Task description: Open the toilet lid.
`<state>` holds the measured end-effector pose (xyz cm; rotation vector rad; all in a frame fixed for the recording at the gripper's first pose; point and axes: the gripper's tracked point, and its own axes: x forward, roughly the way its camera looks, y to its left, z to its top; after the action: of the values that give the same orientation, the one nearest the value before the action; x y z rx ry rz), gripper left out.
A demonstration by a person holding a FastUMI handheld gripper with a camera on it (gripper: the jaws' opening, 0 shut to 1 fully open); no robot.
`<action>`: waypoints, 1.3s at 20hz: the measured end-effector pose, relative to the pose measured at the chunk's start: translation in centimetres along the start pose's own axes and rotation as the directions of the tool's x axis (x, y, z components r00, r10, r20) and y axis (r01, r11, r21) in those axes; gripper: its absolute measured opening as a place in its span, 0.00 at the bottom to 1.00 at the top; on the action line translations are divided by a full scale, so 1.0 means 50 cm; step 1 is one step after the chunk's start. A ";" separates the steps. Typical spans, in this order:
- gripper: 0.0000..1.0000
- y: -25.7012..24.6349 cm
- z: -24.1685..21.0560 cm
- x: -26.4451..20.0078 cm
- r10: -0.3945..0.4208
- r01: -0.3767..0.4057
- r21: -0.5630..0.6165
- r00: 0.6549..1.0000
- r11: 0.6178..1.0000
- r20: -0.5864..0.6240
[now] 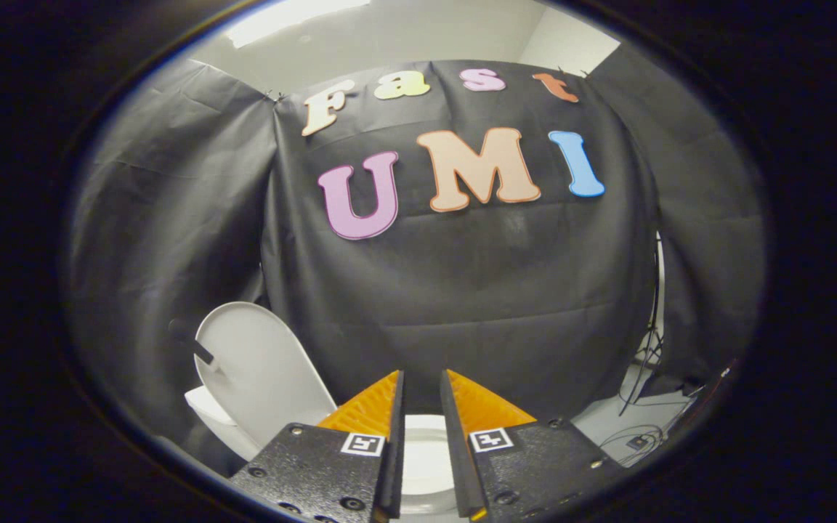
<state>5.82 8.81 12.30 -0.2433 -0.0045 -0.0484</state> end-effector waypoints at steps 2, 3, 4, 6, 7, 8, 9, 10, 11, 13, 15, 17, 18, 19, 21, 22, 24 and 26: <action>0.28 -0.002 -0.015 -0.004 0.013 -0.013 0.009 1.000 1.000 -0.014; 0.28 -0.006 -0.028 -0.007 0.009 -0.009 0.008 1.000 1.000 -0.023; 0.28 -0.006 -0.035 -0.011 0.008 -0.008 0.004 1.000 1.000 -0.028; 0.28 0.003 -0.049 -0.019 0.019 -0.020 -0.006 0.999 1.000 -0.033; 0.28 0.002 -0.052 -0.017 0.017 -0.018 -0.010 0.999 1.000 -0.036; 0.28 0.001 -0.056 -0.018 0.016 -0.017 -0.010 0.999 1.000 -0.038; 0.28 0.002 -0.064 -0.022 0.019 -0.019 -0.009 0.999 1.000 -0.041; 0.29 0.003 -0.065 -0.021 0.022 -0.023 -0.007 0.999 1.000 -0.045; 0.29 0.004 -0.072 -0.023 0.024 -0.025 -0.009 0.998 1.000 -0.050; 0.29 0.001 -0.079 -0.023 0.023 -0.024 -0.009 0.998 1.000 -0.057; 0.29 0.000 -0.087 -0.026 0.025 -0.025 -0.002 0.998 1.000 -0.064; 0.29 0.002 -0.089 -0.024 0.025 -0.026 -0.004 0.997 1.000 -0.068; 0.29 0.003 -0.091 -0.022 0.026 -0.027 -0.004 0.997 1.000 -0.071; 0.29 0.003 -0.094 -0.022 0.028 -0.028 -0.003 0.997 1.000 -0.078; 0.29 0.001 -0.102 -0.026 0.040 -0.040 0.004 0.994 0.999 -0.099; 0.29 0.001 -0.108 -0.028 0.049 -0.048 0.007 0.993 0.999 -0.108; 0.29 -0.006 -0.105 -0.023 0.065 -0.063 0.015 0.991 0.998 -0.118; 0.29 -0.028 -0.100 -0.014 0.063 -0.060 0.023 0.991 0.998 -0.116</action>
<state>5.02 6.29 7.78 -0.2203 0.1191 -0.0012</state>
